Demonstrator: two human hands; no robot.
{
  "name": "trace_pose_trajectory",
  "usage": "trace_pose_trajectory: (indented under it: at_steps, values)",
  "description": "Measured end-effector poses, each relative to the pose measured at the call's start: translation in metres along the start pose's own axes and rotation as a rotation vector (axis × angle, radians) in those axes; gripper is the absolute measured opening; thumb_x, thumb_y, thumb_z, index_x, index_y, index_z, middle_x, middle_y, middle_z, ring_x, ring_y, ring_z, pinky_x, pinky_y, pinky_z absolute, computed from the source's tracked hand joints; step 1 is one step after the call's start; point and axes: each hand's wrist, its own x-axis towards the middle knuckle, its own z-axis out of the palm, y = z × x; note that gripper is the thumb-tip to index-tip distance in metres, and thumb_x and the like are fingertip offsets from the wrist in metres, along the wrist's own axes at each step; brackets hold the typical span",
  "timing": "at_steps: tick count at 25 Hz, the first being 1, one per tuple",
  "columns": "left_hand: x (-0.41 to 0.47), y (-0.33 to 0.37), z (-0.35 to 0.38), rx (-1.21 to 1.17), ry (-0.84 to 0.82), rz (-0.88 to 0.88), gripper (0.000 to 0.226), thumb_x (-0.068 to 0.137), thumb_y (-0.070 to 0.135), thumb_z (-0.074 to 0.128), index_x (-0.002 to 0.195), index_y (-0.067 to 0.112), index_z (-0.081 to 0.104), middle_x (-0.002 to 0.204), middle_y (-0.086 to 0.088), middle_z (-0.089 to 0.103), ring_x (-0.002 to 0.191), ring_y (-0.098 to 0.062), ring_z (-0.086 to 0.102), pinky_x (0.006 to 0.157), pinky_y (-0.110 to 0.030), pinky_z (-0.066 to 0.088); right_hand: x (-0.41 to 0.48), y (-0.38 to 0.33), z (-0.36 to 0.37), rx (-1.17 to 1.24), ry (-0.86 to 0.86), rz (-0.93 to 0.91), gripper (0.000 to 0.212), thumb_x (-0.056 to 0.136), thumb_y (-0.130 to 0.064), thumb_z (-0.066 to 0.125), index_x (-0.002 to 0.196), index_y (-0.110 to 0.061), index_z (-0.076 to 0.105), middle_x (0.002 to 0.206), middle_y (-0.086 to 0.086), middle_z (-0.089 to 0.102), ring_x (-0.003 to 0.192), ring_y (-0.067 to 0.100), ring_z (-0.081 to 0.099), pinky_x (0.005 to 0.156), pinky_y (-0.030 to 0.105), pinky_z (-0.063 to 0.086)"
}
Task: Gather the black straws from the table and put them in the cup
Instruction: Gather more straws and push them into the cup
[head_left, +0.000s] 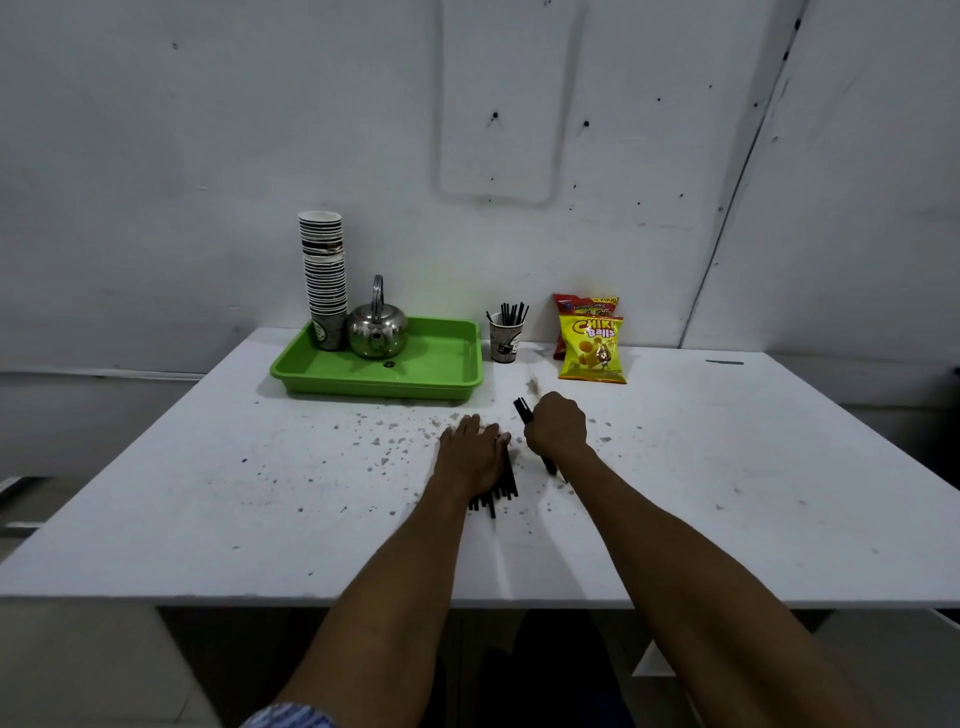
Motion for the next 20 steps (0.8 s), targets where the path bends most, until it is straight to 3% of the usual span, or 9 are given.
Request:
trace_pose_trajectory:
  at_steps: [3,8,12,16,20]
  values:
    - [0.004,0.004,-0.001,-0.011,-0.012,-0.005,0.051,0.104,0.041,0.021,0.146,0.019,0.038,0.161,-0.016,0.022,0.152,-0.029,0.012,0.123,-0.051,0.012,0.011,0.004,0.004,0.289,0.111,0.057,0.024,0.081,-0.017,0.068,0.099,-0.001,0.074,0.098,0.018,0.074,0.098,0.035,0.068,0.079,0.034,0.052]
    - [0.008,0.01,0.001,-0.023,0.042,0.02,0.046,0.105,0.036,0.022,0.14,0.018,0.044,0.16,-0.017,0.024,0.152,-0.03,0.011,0.123,-0.05,0.011,-0.005,0.01,0.017,0.622,0.372,0.029,0.016,0.088,-0.014,0.065,0.099,-0.007,0.074,0.092,0.011,0.077,0.088,0.026,0.071,0.07,0.023,0.042]
    - [0.011,0.009,0.003,-0.062,0.048,0.025,0.044,0.105,0.034,0.024,0.142,0.017,0.042,0.161,-0.016,0.024,0.153,-0.029,0.009,0.123,-0.05,0.011,-0.014,0.026,0.036,0.742,0.369,0.03,0.012,0.093,-0.018,0.061,0.098,-0.01,0.068,0.088,0.008,0.077,0.084,0.022,0.073,0.075,0.031,0.054]
    - [0.014,0.012,0.006,-0.066,0.042,0.027,0.046,0.105,0.033,0.023,0.146,0.017,0.037,0.162,-0.015,0.022,0.153,-0.029,0.009,0.123,-0.05,0.012,-0.01,0.034,0.036,0.698,0.343,-0.1,0.01,0.092,-0.015,0.061,0.091,-0.01,0.07,0.082,0.006,0.075,0.079,0.018,0.072,0.075,0.035,0.058]
    - [0.014,0.015,0.007,-0.07,0.05,0.031,0.046,0.105,0.032,0.024,0.147,0.016,0.035,0.161,-0.016,0.022,0.153,-0.029,0.009,0.123,-0.05,0.013,-0.002,0.03,0.037,0.777,0.372,-0.067,0.013,0.095,-0.012,0.055,0.098,-0.01,0.067,0.083,0.004,0.074,0.081,0.017,0.073,0.079,0.037,0.058]
